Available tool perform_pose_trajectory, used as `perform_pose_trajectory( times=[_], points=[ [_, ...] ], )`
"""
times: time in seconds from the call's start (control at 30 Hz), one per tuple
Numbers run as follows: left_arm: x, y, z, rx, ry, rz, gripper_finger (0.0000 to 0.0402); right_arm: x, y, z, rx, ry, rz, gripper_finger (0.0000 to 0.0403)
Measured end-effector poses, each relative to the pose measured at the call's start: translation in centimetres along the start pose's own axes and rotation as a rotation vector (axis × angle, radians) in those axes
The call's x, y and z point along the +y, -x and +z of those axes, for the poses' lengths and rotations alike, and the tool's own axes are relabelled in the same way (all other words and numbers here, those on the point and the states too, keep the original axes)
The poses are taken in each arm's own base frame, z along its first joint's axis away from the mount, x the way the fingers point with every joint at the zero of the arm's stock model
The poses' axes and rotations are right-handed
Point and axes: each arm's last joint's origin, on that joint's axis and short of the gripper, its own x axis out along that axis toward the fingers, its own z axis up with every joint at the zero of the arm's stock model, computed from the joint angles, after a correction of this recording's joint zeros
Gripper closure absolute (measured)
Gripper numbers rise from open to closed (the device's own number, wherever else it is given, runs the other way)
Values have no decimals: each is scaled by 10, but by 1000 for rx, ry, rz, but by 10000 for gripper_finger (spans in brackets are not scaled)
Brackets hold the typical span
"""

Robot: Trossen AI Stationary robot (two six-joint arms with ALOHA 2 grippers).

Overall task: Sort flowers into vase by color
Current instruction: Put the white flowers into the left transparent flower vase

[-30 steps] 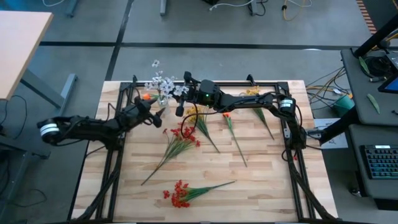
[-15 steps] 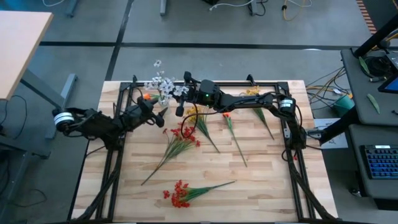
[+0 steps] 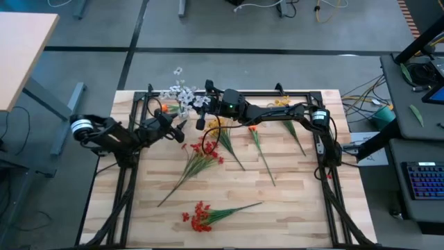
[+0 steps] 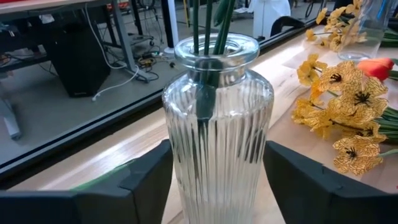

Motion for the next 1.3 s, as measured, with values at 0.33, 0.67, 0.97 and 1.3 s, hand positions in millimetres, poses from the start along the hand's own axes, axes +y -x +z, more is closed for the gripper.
perform_pose_trajectory(
  times=[0.33,0.67,0.97,1.3],
  points=[
    [0,-1,-1,1,8,0,192,0,0,0,1,-48,-4,390],
    [0,-1,-1,3,8,0,193,-2,-1,5,-10,-71,-9,390],
    [0,-1,-1,4,7,0,193,0,-2,0,46,-23,10,390],
    [0,-1,-1,5,7,0,193,0,-1,-1,56,-59,12,390]
  ],
)
